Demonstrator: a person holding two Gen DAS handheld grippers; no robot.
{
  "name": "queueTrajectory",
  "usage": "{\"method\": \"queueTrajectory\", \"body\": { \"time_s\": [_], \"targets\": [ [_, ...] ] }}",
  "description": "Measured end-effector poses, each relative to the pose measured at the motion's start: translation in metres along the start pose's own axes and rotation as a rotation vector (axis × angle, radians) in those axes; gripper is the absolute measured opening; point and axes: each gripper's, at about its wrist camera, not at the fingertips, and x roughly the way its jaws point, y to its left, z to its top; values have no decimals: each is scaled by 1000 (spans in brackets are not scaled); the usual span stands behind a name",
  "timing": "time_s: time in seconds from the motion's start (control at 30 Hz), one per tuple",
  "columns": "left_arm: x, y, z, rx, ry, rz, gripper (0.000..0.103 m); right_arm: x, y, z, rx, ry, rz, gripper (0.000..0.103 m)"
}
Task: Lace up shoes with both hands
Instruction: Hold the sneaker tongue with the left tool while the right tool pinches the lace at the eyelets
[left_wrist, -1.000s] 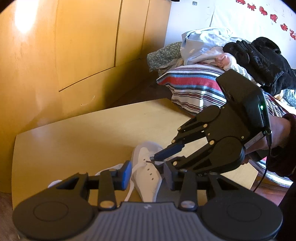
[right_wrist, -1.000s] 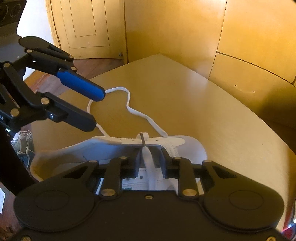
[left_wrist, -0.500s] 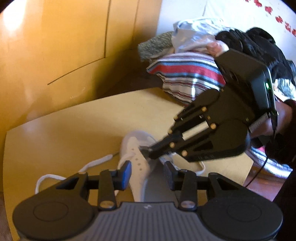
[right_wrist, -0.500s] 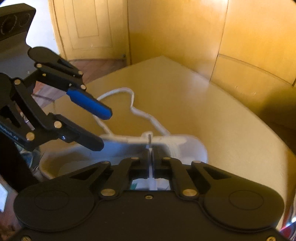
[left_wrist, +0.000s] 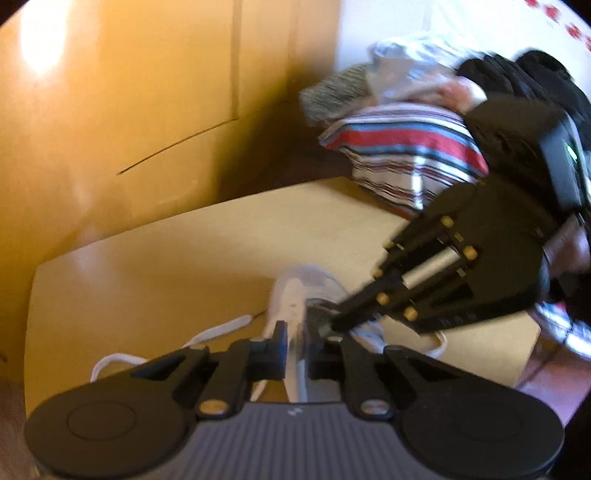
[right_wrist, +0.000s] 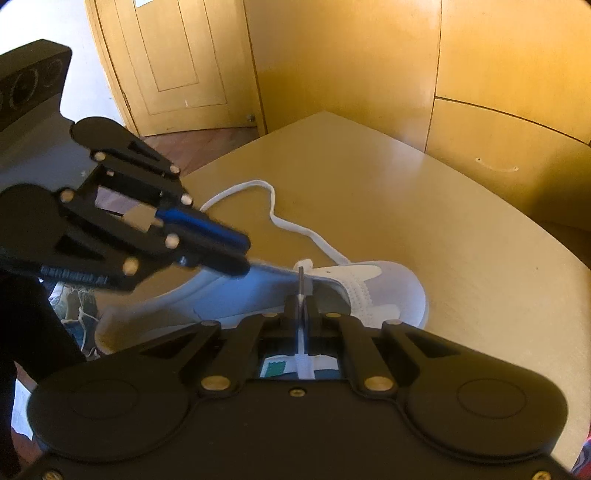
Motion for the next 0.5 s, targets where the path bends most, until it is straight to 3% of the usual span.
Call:
{"method": "queueTrajectory", "body": {
  "time_s": [0.2,0.5],
  "targets": [
    [2,7,-1,-44,-3,19,10,11,10,2,-17,26,13,3],
    [4,2,2,-23,0,10,9,16,12,5,-7,35,13,3]
  ]
}}
